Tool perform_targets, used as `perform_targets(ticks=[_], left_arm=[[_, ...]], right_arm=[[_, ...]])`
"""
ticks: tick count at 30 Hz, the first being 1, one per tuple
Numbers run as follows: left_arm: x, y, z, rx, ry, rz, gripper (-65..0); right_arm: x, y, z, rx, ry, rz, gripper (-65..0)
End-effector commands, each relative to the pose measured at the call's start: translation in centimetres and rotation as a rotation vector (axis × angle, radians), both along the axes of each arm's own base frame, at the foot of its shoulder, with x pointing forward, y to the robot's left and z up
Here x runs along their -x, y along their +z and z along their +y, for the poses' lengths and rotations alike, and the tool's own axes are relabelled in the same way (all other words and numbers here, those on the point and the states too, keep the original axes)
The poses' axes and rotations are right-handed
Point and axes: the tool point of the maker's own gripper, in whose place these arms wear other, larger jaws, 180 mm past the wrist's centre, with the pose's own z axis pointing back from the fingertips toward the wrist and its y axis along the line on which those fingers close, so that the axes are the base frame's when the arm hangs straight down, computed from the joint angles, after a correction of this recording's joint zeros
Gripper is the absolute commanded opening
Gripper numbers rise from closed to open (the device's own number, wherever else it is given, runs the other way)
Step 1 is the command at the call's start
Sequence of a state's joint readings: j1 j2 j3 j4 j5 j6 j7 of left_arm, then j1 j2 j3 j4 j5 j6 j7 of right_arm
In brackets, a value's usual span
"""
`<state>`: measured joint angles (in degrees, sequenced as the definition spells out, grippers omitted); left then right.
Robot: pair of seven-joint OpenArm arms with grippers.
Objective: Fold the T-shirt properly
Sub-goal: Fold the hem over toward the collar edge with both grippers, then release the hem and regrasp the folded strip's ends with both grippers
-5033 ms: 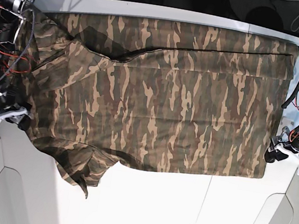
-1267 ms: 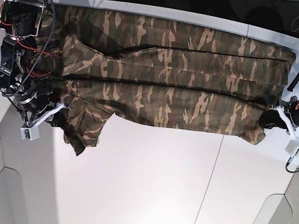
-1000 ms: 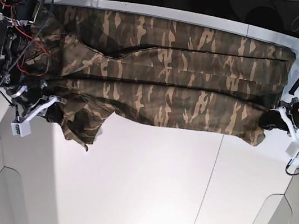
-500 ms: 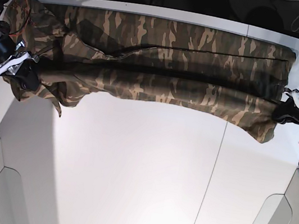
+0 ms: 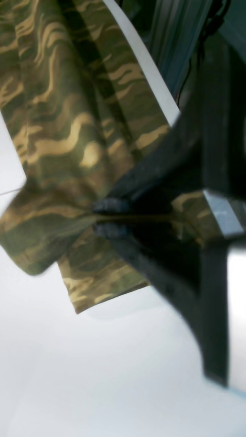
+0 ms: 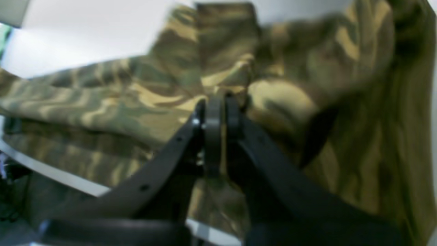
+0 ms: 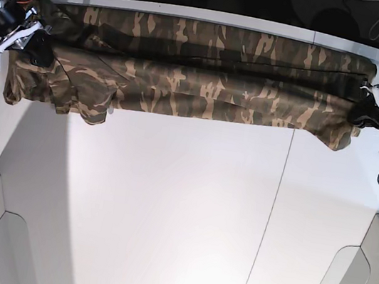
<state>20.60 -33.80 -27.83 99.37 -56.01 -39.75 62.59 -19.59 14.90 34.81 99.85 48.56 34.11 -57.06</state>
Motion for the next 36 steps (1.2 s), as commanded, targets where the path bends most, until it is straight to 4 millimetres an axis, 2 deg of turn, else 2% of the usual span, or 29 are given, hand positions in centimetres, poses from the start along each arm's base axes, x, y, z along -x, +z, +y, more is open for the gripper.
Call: perform_targets(ticks=[1, 2, 3, 4, 7, 11, 13, 14, 16, 17, 19, 21, 25, 29, 36], left_arm=[[-0.8, 1.3, 0.4, -0.012, -0.007, -0.045, -49.2], [-0.8, 1.3, 0.4, -0.011, -0.007, -0.045, -44.7], [-0.8, 1.3, 0.4, -0.011, -0.007, -0.046, -41.3], [-0.9, 1.3, 0.3, -0.009, -0.007, -0.047, -39.2], [-0.9, 1.5, 0.2, 0.004, -0.008, -0.052, -39.0], [-1.1, 1.9, 0.4, 0.014, 0.004, -0.067, -39.0], [-1.2, 2.4, 0.9, 0.019, 0.026, -0.085, -38.9], [-1.3, 2.6, 1.2, 0.025, 0.045, -0.098, -38.9], [-1.5, 3.3, 2.1, 0.037, 0.098, -0.142, -36.9], [-1.5, 3.7, 2.5, 0.046, 0.128, -0.164, -32.9], [-1.5, 4.1, 3.2, 0.060, 0.176, -0.200, -24.2], [-1.4, 4.1, 3.4, 0.073, 0.206, -0.217, -19.1], [-1.1, 2.2, 3.3, 0.093, 0.237, -0.193, -18.8], [-0.5, -0.3, 4.5, 0.063, 0.280, -0.148, -18.8], [0.9, -3.0, 5.8, 0.098, 0.349, -0.075, -18.8]], right_arm=[[-0.2, 0.6, -0.6, 0.021, -0.005, -0.028, -43.7], [0.1, 0.4, -0.8, 0.027, -0.013, -0.016, -31.4], [0.4, 0.2, -0.8, 0.029, -0.017, -0.008, -22.6], [0.5, 0.2, -0.9, 0.028, -0.017, -0.004, -20.5], [0.3, 0.3, -0.9, 0.025, -0.024, -0.010, -21.0], [-0.8, 1.7, -1.6, 0.002, -0.053, -0.066, -21.1], [-1.5, 2.6, -2.0, -0.008, -0.070, -0.100, -25.5], [-1.7, 3.0, -2.1, -0.017, -0.075, -0.115, -32.2], [-2.0, 3.6, -1.5, -0.064, -0.065, -0.130, -54.1], [-2.1, 3.9, -1.0, -0.094, -0.054, -0.140, -65.0], [-2.3, 4.2, -0.1, -0.132, -0.041, -0.160, -65.0], [-2.2, 3.8, 0.6, -0.141, -0.042, -0.154, -65.0], [-2.1, 1.8, 1.6, -0.098, -0.021, -0.108, -65.0], [-2.2, -0.4, 2.1, -0.062, -0.018, -0.083, -65.0], [-1.2, -4.1, 4.2, -0.105, 0.011, 0.004, -65.0]])
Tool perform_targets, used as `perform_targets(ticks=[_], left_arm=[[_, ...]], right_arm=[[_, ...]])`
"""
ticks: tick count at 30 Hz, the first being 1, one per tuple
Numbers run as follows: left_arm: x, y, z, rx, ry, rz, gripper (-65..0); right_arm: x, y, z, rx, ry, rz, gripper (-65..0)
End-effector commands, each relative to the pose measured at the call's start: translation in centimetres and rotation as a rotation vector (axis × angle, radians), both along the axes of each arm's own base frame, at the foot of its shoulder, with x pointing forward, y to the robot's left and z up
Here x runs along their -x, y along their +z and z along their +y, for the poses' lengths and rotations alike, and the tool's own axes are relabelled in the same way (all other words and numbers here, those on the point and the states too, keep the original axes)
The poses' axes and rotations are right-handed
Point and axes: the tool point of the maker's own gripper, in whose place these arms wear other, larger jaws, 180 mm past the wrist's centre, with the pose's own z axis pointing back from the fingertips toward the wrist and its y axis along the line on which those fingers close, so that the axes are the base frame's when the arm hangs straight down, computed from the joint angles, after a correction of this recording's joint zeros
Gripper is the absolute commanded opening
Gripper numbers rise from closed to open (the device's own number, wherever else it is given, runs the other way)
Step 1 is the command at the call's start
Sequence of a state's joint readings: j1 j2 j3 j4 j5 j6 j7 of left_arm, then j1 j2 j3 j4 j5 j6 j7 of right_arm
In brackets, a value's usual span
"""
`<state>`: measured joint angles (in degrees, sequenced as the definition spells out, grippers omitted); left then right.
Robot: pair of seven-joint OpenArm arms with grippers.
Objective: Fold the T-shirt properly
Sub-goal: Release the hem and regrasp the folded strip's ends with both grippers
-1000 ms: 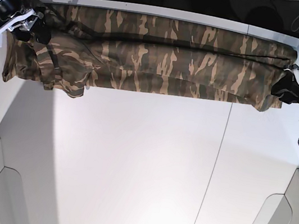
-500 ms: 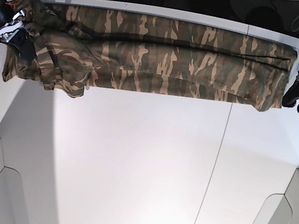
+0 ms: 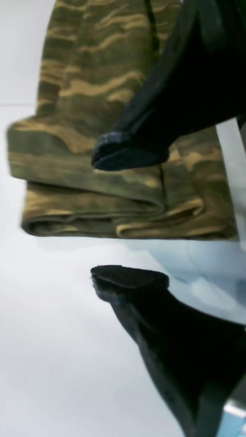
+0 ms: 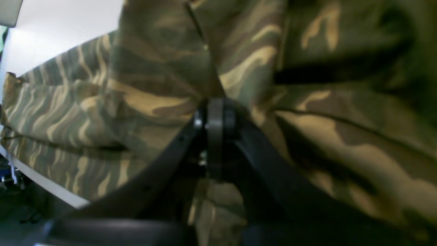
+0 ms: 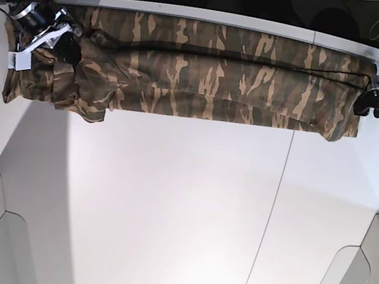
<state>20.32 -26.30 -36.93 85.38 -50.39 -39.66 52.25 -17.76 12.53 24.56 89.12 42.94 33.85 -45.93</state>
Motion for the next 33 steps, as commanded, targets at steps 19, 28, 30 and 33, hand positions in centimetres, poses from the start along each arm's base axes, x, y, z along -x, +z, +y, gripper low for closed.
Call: perform_targets(ticks=[19, 28, 30, 33], left_arm=[[1.1, -1.4, -4.4, 0.206, -0.091, 0.092, -23.1], [-0.6, -0.7, -5.4, 0.227, -0.091, 0.006, -65.0], [-1.0, -0.2, -4.6, 0.215, -0.078, -0.011, -65.0], [-2.3, 1.2, -3.1, 0.194, -0.043, -0.066, -65.0]], right_arm=[[-2.7, 1.5, 0.7, -0.018, 0.025, -0.072, -65.0], [-3.0, 2.1, 0.7, -0.033, 0.024, -0.083, -65.0], [-3.4, 3.0, 0.5, -0.051, 0.012, -0.108, -65.0], [-4.1, 5.0, -0.4, -0.065, -0.020, -0.170, -65.0]])
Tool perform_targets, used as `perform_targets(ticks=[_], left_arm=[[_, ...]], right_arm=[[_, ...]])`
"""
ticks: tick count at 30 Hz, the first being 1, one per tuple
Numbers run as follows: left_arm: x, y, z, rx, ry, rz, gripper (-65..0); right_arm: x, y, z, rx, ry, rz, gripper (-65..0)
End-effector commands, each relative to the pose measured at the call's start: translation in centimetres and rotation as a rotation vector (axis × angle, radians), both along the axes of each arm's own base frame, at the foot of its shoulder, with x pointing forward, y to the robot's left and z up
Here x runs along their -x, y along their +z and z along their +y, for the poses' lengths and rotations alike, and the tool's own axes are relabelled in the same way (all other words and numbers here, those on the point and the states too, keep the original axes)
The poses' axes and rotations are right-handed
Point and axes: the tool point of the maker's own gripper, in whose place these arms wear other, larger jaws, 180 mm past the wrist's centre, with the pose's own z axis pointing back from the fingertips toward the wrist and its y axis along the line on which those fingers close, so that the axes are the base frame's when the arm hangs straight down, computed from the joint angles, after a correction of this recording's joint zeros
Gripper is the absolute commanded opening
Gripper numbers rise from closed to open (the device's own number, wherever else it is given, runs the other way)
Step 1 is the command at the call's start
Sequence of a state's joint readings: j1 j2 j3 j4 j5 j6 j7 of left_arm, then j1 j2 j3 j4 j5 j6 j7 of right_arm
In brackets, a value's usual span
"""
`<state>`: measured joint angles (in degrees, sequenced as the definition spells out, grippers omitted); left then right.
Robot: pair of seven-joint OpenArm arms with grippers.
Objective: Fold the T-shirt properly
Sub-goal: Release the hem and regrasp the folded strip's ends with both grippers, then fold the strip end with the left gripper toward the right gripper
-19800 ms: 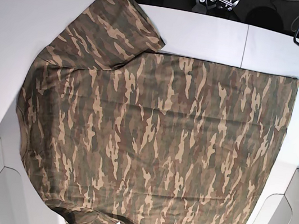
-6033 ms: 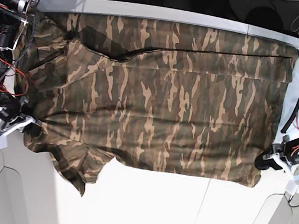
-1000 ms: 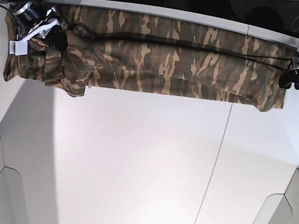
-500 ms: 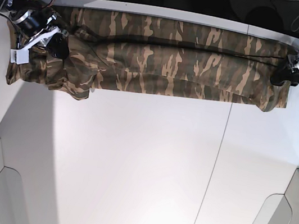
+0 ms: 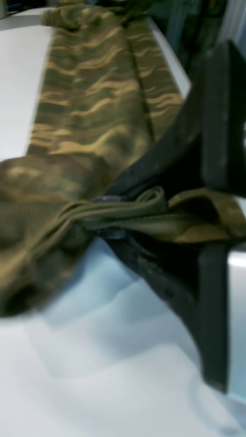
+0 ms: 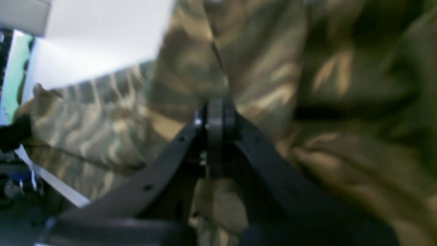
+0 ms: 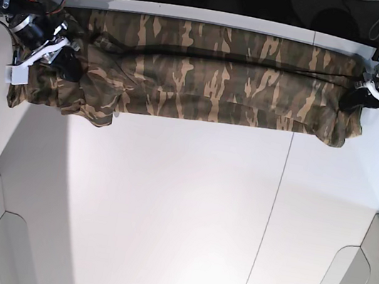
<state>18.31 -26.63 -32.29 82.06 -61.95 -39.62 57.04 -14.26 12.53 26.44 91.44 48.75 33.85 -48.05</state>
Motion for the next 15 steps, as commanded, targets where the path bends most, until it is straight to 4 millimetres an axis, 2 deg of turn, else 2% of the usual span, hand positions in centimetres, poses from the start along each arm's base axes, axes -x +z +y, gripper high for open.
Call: perform_targets(ticks=[1, 4, 7, 9, 12, 15], left_arm=[[-1.8, 2.3, 1.3, -0.017, 0.018, -0.085, -65.0], [-2.5, 3.7, 2.5, -0.044, 0.011, -0.087, -65.0], [-2.7, 5.1, 2.2, -0.076, -0.055, -0.072, -65.0], [-2.9, 6.3, 1.2, -0.086, -0.105, -0.092, -65.0], [-3.2, 8.8, -1.1, -0.091, -0.188, -0.158, -65.0], [-2.9, 10.7, -4.7, -0.111, -0.302, -0.211, -65.0]], right_arm=[[-1.1, 2.2, -0.6, -0.005, -0.009, -0.074, -65.0], [-1.1, 3.4, -1.2, 0.019, -0.003, -0.088, -65.0], [-0.9, 3.9, -2.2, 0.058, -0.011, -0.085, -50.6], [-0.8, 4.1, -3.0, 0.069, -0.033, -0.089, -44.4], [-0.8, 4.3, -3.9, 0.077, -0.057, -0.094, -43.7], [-0.8, 4.3, -4.1, 0.082, -0.062, -0.094, -43.7]])
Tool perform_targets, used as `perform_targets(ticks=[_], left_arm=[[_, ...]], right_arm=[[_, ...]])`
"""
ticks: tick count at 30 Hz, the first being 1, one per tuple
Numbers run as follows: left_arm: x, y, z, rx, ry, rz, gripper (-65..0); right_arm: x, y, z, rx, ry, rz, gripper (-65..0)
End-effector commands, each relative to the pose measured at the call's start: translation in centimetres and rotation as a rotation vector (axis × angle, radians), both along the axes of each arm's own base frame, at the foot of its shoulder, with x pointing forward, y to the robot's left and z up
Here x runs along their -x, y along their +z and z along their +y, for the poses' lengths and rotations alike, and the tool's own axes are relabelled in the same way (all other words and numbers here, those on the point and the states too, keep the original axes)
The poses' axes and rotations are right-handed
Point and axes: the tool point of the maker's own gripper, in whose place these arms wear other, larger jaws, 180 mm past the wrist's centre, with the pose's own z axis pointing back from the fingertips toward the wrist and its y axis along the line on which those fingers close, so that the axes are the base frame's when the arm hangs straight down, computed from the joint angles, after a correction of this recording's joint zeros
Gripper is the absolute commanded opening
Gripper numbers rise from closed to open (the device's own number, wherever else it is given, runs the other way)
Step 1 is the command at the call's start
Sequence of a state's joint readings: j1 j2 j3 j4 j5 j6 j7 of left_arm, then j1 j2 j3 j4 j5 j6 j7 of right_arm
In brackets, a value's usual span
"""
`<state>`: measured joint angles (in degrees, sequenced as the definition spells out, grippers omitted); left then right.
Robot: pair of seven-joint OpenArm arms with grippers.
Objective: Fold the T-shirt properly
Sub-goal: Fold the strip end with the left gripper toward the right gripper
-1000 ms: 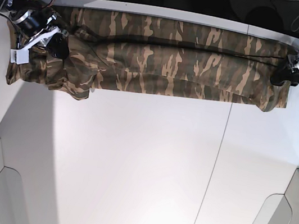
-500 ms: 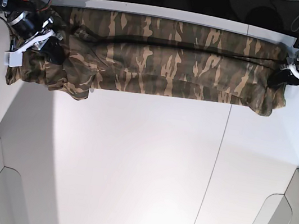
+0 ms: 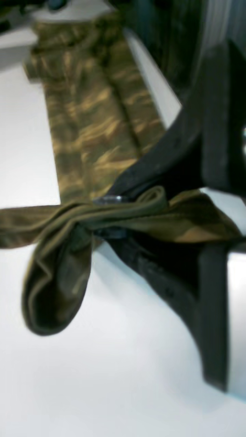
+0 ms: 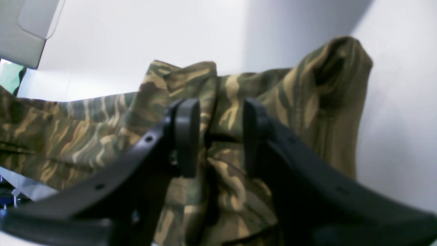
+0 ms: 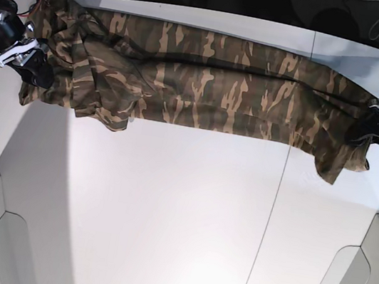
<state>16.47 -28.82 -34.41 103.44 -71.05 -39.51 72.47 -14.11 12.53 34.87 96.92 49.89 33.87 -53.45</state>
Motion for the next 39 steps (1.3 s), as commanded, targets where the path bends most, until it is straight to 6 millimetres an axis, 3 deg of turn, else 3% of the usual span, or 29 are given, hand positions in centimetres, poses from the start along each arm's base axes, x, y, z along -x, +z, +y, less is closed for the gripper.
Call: perform_targets(ticks=[1, 5, 10, 17, 22, 25, 32, 39], left_arm=[[-0.4, 1.6, -1.7, 0.001, -0.055, -0.062, -65.0], [-0.2, 2.2, -8.0, 0.031, -0.194, -0.118, -65.0], [0.3, 0.4, -13.9, 0.067, -0.281, -0.116, -65.0], [0.9, -1.4, -20.8, 0.147, -0.331, -0.119, -63.0], [1.4, -2.2, -24.2, 0.197, -0.362, -0.119, -38.8], [2.2, -2.7, -26.2, 0.243, -0.394, -0.089, -30.0], [4.0, -3.0, -29.5, 0.305, -0.469, -0.057, -29.7], [4.5, -3.1, -30.0, 0.305, -0.492, -0.046, -29.7]], right_arm=[[-0.7, 1.4, -0.3, 0.007, 0.003, -0.052, -43.7], [-0.7, 1.2, -0.5, 0.020, 0.001, -0.045, -43.7], [-0.5, 1.0, -1.4, 0.042, -0.027, -0.031, -42.8], [-0.1, 1.5, -4.2, 0.085, -0.098, -0.035, -23.3], [0.6, 0.6, -5.0, 0.126, -0.114, 0.007, -23.2], [0.8, -0.3, -5.0, 0.110, -0.116, 0.031, -23.1], [1.8, -4.7, -4.9, 0.101, -0.131, 0.125, -23.1], [1.9, -5.3, -5.2, 0.113, -0.141, 0.132, -23.1]])
